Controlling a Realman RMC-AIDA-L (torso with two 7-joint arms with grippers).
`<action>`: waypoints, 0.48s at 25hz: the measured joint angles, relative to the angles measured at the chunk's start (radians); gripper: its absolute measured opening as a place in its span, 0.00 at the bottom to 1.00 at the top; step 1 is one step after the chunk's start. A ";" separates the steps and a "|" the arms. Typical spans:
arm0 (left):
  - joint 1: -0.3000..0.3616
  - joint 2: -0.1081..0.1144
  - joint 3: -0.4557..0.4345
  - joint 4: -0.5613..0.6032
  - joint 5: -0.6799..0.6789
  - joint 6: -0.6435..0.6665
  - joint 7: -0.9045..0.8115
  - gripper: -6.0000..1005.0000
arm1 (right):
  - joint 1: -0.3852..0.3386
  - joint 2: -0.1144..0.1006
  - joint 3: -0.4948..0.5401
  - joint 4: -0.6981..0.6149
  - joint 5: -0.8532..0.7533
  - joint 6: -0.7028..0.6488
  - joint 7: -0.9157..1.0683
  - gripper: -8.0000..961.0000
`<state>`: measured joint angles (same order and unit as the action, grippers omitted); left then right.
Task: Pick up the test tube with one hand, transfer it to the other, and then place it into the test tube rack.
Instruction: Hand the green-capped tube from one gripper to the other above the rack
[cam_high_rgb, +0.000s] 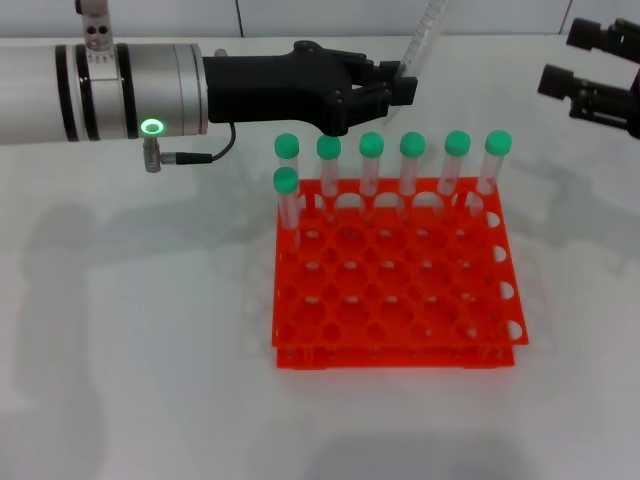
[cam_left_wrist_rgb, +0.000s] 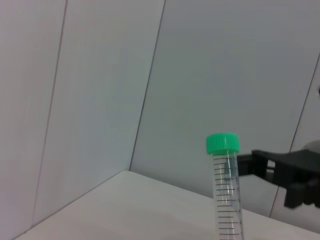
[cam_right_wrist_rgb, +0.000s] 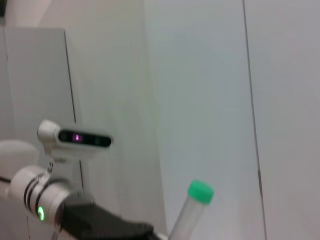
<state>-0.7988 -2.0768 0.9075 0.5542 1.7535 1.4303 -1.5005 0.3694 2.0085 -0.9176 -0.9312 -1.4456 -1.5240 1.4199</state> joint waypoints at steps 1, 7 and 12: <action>0.001 0.000 0.003 0.000 -0.001 0.000 0.000 0.23 | 0.006 0.001 0.000 0.000 0.008 0.001 0.005 0.79; -0.001 0.000 0.022 0.000 -0.011 0.001 0.002 0.24 | 0.043 0.005 -0.014 0.010 0.034 0.008 0.022 0.79; 0.000 0.000 0.027 -0.001 -0.015 0.001 0.003 0.24 | 0.068 0.010 -0.056 0.012 0.046 0.024 0.023 0.78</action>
<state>-0.7989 -2.0770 0.9347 0.5537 1.7388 1.4315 -1.4973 0.4375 2.0184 -0.9734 -0.9187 -1.4001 -1.4999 1.4432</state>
